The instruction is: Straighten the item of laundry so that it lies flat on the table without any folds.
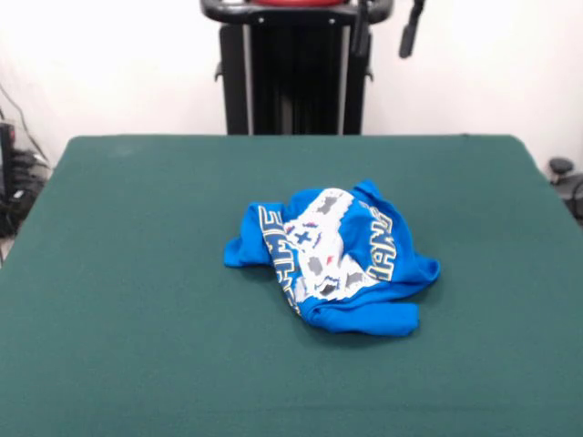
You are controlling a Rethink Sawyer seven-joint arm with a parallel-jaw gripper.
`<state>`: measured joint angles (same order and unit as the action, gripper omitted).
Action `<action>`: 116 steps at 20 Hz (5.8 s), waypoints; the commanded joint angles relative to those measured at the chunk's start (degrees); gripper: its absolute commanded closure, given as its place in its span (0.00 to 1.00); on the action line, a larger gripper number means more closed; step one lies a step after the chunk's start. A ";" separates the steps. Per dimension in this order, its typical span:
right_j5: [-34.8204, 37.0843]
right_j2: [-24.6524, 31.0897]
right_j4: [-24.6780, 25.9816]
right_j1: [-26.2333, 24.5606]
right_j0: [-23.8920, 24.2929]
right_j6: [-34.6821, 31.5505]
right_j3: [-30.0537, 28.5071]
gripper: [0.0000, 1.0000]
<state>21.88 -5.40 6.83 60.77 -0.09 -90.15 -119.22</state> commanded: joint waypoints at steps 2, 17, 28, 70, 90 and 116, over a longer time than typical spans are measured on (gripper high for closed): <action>-5.64 -1.47 -0.50 -10.52 1.33 -12.24 7.49 0.00; -7.08 -0.71 -3.66 -14.36 4.28 -12.79 10.76 0.00; -19.22 1.73 -6.97 -22.34 5.72 -16.15 10.29 0.00; -28.20 2.94 -18.37 -27.37 1.73 -18.61 3.51 0.00; -28.30 2.59 -23.17 -32.19 -0.90 -17.75 2.60 0.00; -32.17 4.19 -27.25 -33.98 -3.02 -19.94 -1.26 0.00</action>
<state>-6.74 -7.17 -16.02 28.38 -1.64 -90.72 -119.63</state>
